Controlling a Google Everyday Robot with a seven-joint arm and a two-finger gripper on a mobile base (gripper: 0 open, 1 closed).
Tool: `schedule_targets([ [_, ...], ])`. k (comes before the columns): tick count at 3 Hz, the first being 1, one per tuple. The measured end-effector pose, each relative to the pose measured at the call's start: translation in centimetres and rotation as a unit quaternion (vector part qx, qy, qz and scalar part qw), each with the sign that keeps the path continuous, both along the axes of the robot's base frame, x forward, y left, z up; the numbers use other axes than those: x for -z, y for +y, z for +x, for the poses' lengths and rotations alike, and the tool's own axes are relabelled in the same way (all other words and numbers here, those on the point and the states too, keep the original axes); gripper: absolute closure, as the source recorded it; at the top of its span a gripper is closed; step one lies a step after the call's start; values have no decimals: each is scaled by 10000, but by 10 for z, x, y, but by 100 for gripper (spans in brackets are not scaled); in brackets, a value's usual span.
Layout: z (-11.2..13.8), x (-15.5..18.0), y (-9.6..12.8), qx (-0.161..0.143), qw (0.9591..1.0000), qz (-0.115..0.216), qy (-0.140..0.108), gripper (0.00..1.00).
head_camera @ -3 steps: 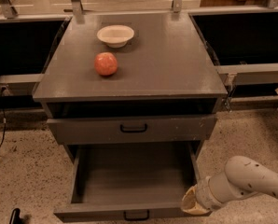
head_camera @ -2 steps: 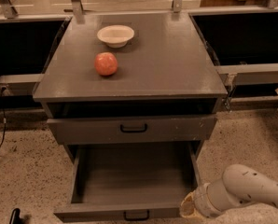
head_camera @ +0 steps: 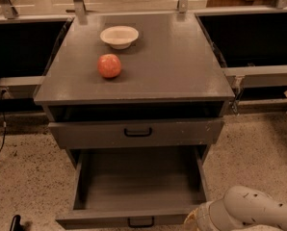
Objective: Close middle drawer
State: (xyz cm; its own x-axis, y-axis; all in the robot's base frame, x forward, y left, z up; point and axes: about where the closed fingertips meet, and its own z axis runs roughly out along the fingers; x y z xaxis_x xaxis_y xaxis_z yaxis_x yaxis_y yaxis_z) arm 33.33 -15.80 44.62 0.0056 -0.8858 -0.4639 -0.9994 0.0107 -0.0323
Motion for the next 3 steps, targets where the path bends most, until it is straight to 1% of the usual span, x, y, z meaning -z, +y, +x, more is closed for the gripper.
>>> schedule_targets([
  [1,12,27,7,168,9996,206,25,100],
  [2,24,60,14,473,9976,502,-111,100],
  [3,36,74,16,833,9938,681,-272,84],
])
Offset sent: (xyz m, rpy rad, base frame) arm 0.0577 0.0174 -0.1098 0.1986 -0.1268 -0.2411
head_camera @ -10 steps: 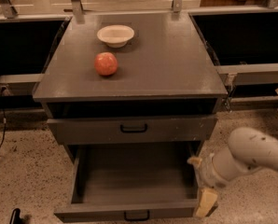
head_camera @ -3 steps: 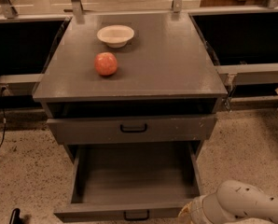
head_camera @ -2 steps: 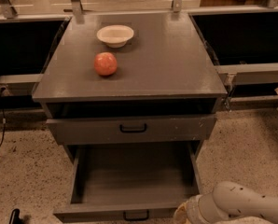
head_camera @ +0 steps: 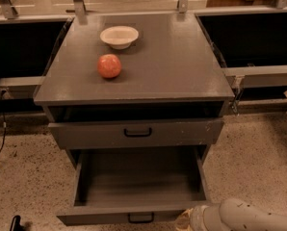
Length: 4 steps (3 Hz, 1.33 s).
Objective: Close middle drawer
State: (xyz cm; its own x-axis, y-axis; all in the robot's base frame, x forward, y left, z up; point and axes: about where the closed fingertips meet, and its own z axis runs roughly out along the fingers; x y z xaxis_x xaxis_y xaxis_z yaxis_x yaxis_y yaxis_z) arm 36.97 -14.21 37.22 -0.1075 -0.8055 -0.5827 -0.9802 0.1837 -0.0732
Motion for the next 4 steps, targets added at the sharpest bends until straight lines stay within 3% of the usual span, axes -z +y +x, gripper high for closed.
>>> schedule_targets([
  [3,1,1,0,90,9999,60,-36,14],
  [4,1,1,0,89,9999,60,-36,0],
])
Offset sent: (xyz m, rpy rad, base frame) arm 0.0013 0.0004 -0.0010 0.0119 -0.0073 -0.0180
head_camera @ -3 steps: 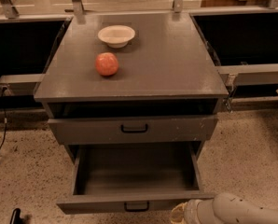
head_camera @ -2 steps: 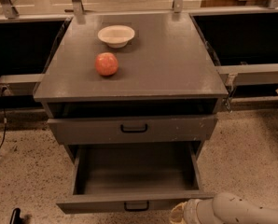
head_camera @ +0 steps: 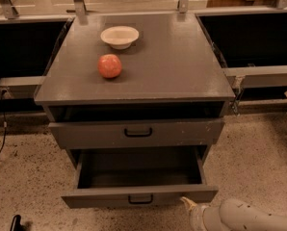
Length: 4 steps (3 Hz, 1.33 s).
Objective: Close middle drawer
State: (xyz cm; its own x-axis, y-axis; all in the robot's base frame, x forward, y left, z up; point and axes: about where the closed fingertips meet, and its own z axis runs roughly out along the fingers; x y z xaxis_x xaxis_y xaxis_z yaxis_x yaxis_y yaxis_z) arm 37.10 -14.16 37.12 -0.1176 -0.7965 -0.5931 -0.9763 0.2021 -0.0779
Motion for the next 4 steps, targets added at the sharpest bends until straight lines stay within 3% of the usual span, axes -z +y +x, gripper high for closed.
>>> schedule_targets([
  [1,0,0,0,0,10000,0,0,0],
  [2,-1,-4,10,-241,9993,266,-65,26],
  [4,49,-7,37,-607,9951,715,-313,73],
])
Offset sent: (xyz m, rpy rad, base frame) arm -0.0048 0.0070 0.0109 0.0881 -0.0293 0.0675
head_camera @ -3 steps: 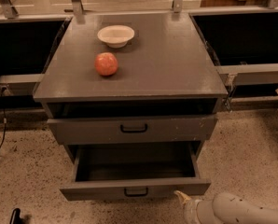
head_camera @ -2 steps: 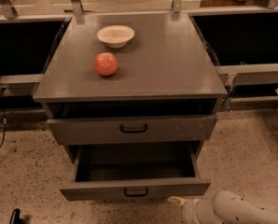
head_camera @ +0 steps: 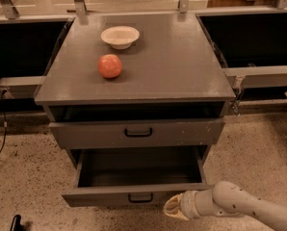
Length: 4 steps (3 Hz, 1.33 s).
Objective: Close middle drawer
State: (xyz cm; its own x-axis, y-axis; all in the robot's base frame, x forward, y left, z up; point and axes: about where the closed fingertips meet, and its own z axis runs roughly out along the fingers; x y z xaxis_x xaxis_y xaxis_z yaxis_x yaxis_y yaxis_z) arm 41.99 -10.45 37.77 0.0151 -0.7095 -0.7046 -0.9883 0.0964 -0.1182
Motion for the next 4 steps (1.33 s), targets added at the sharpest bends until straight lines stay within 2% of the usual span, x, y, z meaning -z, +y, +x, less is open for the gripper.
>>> schedule_targets([
  [1,17,10,10,295,9995,85,7,62],
  [2,28,19,11,947,9954,168,51,39],
  [3,30,22,12,1132,9934,207,34,16],
  [4,35,25,14,1419,9891,383,-104,0],
])
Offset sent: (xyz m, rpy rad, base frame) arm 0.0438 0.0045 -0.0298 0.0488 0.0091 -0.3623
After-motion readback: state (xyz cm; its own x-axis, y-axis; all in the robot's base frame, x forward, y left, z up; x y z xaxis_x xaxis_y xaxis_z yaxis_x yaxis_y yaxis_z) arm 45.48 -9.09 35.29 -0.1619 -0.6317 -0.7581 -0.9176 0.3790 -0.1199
